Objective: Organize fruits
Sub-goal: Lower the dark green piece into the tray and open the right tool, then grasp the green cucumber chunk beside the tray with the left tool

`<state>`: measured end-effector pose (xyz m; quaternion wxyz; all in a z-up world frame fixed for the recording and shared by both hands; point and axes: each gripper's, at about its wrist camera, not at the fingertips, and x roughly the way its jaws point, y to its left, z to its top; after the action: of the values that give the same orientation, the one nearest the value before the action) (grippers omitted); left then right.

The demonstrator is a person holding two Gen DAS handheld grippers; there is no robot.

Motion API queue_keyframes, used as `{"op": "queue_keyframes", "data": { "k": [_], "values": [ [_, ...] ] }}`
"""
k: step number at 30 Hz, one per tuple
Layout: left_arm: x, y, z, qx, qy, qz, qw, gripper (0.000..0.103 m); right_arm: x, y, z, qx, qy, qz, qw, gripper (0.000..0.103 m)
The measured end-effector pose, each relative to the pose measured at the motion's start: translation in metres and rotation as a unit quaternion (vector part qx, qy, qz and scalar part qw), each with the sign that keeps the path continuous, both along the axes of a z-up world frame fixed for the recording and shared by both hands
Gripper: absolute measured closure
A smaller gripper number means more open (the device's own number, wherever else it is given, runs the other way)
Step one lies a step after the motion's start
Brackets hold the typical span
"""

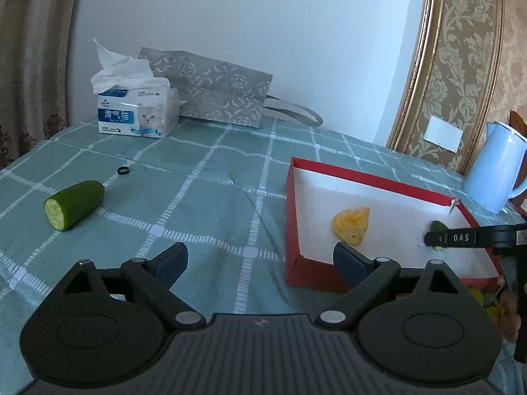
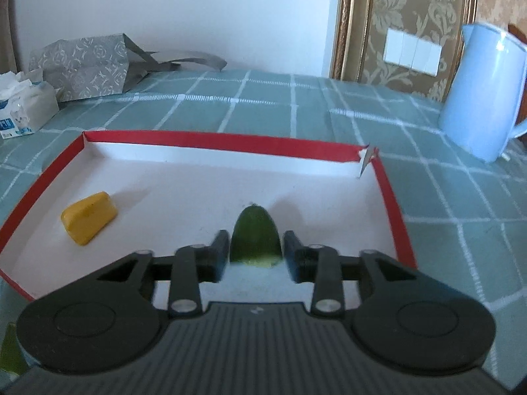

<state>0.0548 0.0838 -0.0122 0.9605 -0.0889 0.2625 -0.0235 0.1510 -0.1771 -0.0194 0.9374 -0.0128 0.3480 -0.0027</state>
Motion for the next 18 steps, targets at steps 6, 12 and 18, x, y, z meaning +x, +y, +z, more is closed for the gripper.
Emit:
{"op": "queue_keyframes", "data": {
  "k": [6, 12, 18],
  "values": [
    [-0.001, -0.005, -0.001, 0.019, -0.001, 0.0, 0.9998, 0.007, -0.034, -0.008, 0.017, 0.011, -0.041, -0.001, 0.999, 0.03],
    [-0.011, -0.009, 0.0, 0.029, -0.011, 0.0, 0.9995, 0.007, -0.129, -0.029, 0.032, -0.019, -0.128, 0.027, 0.991, 0.015],
    [-0.038, -0.018, 0.0, 0.036, -0.022, -0.015, 0.999, 0.007, -0.19, -0.045, 0.02, -0.053, -0.161, -0.03, 0.985, 0.0]
  ]
}}
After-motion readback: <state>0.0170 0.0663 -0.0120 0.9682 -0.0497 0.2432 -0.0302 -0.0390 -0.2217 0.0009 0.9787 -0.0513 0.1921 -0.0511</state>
